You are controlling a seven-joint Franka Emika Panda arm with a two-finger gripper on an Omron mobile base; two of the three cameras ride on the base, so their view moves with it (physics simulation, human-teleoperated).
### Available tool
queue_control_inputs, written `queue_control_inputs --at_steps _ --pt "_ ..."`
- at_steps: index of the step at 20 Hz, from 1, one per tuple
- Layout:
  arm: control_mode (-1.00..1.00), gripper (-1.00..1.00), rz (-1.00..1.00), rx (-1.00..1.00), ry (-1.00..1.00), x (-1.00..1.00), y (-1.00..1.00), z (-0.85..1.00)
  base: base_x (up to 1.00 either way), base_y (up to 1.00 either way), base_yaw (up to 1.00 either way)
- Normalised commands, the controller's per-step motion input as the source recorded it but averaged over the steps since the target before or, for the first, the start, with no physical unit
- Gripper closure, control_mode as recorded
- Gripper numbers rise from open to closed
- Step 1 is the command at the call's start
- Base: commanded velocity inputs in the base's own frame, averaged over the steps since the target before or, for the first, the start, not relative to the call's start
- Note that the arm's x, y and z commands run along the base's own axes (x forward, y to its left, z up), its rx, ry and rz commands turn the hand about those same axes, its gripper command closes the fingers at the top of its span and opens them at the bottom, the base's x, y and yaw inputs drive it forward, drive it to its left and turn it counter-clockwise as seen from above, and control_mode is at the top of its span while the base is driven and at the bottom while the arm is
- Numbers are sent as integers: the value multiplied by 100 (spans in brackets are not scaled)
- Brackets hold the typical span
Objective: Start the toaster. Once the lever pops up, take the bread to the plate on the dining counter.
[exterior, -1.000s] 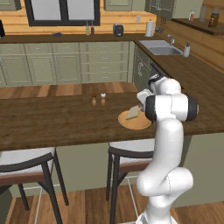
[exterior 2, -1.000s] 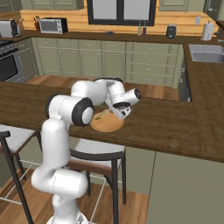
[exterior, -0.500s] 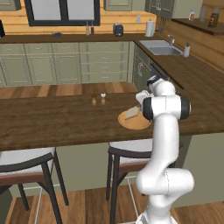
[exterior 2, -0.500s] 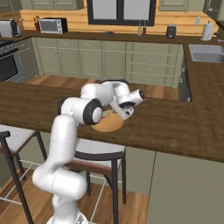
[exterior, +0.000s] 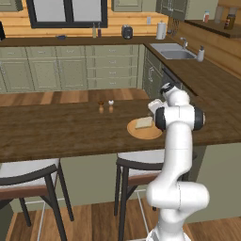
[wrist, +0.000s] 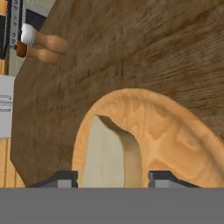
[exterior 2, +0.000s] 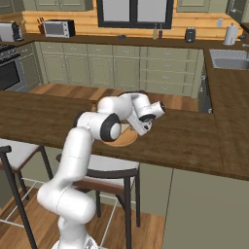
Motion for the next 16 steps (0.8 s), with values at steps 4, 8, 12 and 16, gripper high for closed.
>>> queue_control_inputs --at_steps 4,8,12,16 --pt "-100 -100 0 0 4 -13 0 29 0 0 0" --pt "-100 -100 0 -9 15 -25 0 26 0 0 0" --pt "-100 -100 0 -22 23 -48 0 10 0 0 0" --pt "-100 -100 0 -18 8 -84 -1 32 0 0 0"
